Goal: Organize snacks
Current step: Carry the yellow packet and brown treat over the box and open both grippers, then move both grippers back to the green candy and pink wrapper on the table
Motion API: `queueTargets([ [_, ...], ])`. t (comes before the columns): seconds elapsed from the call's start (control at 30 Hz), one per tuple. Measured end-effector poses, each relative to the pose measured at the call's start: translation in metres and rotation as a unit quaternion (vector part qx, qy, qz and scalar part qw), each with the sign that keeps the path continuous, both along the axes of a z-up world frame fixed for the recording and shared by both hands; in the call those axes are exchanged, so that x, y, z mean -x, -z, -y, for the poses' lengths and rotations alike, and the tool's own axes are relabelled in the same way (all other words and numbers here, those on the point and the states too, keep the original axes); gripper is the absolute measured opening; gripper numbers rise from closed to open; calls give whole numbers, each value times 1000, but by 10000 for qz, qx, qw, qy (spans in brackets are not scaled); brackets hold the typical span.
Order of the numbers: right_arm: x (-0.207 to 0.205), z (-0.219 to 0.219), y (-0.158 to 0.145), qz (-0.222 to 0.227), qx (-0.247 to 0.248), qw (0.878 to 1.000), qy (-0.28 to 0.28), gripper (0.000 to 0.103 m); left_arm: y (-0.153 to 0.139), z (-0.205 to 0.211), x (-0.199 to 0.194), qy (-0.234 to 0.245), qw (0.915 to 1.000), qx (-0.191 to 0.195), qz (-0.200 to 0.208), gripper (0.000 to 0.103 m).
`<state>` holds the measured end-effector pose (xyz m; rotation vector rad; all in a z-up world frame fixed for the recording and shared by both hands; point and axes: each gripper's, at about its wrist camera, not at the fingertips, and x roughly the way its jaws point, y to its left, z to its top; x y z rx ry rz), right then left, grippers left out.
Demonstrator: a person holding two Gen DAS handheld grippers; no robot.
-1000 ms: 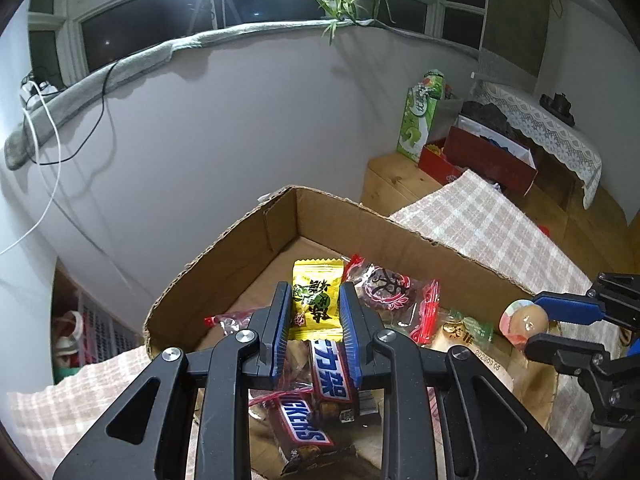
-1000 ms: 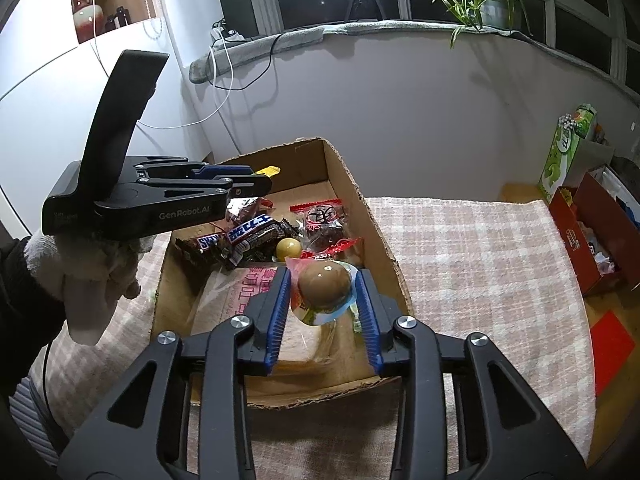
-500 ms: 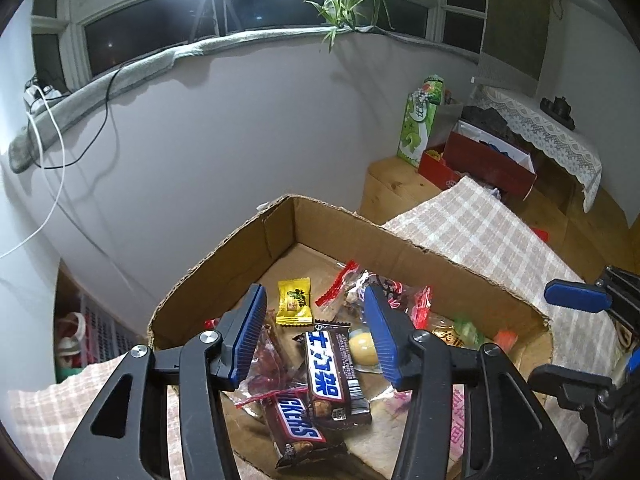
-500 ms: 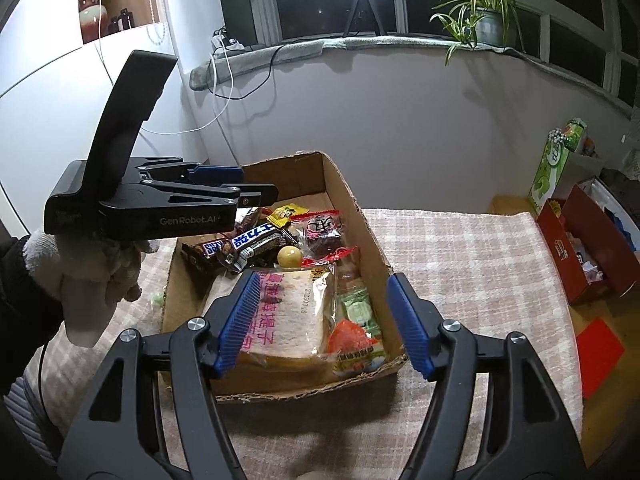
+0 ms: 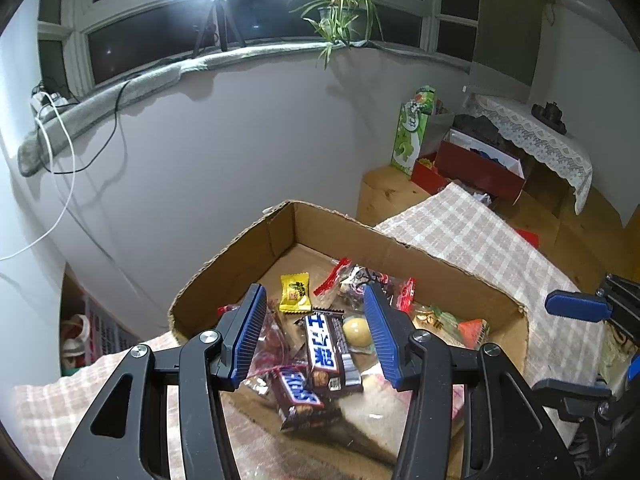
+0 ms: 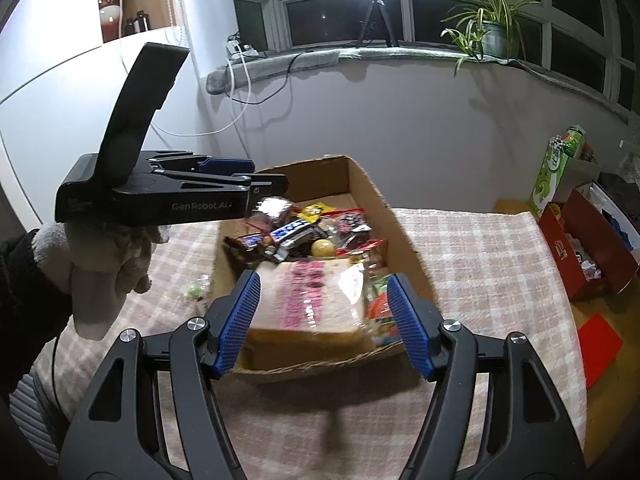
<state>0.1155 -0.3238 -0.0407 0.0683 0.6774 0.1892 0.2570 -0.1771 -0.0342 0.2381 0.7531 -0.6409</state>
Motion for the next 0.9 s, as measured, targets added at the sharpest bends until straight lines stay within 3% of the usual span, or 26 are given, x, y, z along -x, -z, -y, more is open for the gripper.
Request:
queueTargets([
  [0.43,33,-65,0,-23,-151,9985,-530,69,-9,-59,18,-221,9996,157,30,50],
  [0.9,26,-126,48,-490,-254,9952,-811,69,18,-124,31,-418,9983,241,-319,50],
])
